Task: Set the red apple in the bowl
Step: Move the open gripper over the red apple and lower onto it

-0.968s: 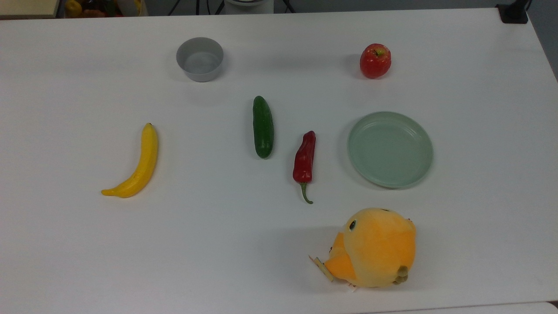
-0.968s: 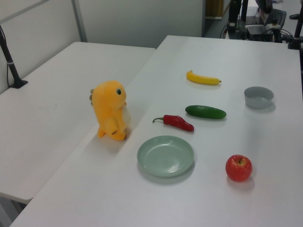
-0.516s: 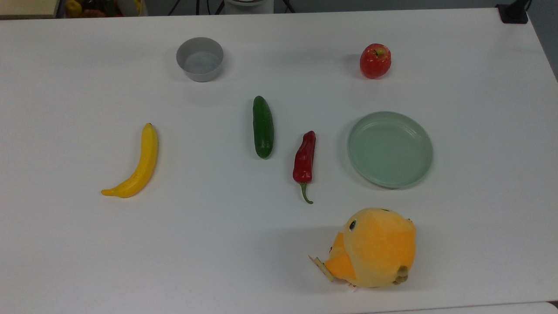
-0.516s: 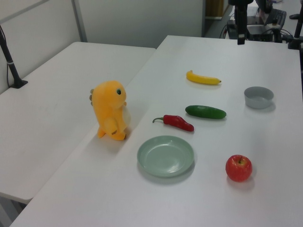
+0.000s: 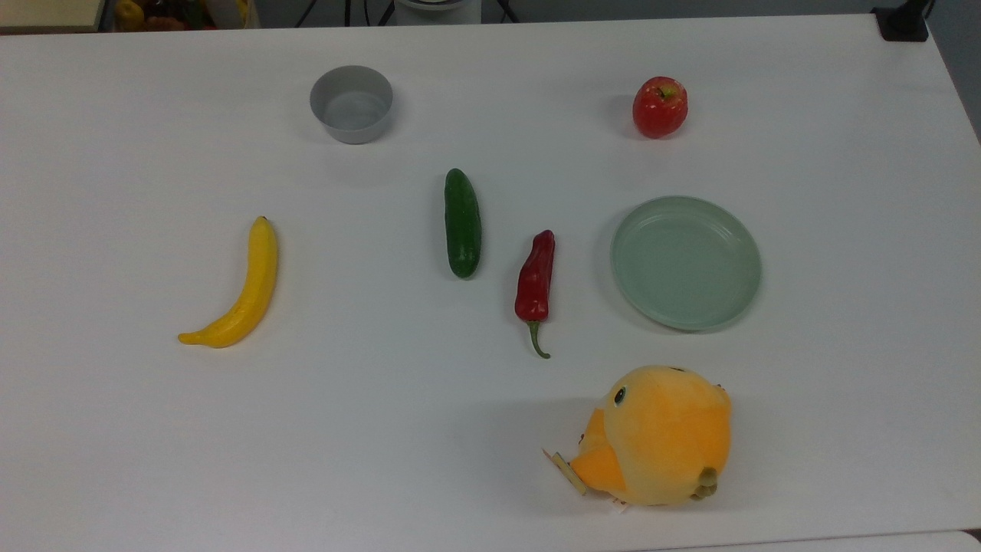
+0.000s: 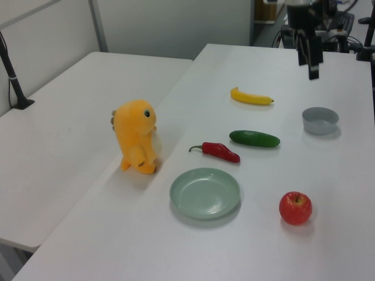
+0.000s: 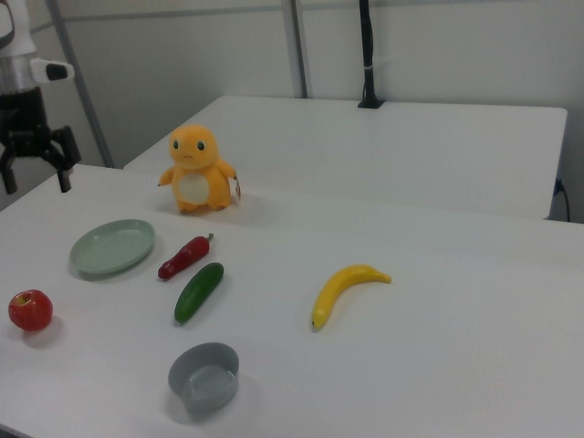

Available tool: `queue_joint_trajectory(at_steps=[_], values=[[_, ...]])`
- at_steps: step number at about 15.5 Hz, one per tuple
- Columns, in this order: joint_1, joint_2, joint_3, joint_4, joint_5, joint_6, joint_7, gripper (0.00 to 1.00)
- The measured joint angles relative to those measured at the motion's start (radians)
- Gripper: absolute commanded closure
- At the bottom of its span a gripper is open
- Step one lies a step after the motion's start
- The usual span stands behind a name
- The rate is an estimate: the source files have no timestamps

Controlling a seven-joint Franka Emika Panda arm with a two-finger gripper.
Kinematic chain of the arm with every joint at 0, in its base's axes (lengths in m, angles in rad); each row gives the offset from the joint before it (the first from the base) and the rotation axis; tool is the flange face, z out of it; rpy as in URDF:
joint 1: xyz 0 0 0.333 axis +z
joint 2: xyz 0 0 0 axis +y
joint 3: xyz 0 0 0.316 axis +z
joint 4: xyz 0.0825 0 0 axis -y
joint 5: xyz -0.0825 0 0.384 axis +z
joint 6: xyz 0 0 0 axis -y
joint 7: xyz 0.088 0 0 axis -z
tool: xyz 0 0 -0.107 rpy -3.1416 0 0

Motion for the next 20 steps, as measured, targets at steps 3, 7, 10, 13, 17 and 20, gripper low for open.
queue_joint_trajectory(at_steps=[3,7,10,13,17,20], values=[[0.002,0.0,0.07,-0.054,0.004,0.0,0.023,0.0],[0.021,0.0,0.139,-0.142,0.03,0.059,0.079,0.0],[0.041,0.003,0.17,-0.232,0.03,0.186,0.132,0.0],[0.046,0.008,0.198,-0.325,0.03,0.331,0.18,0.0],[0.063,0.022,0.213,-0.411,0.03,0.514,0.241,0.0],[0.074,0.051,0.214,-0.462,0.03,0.627,0.253,0.0]])
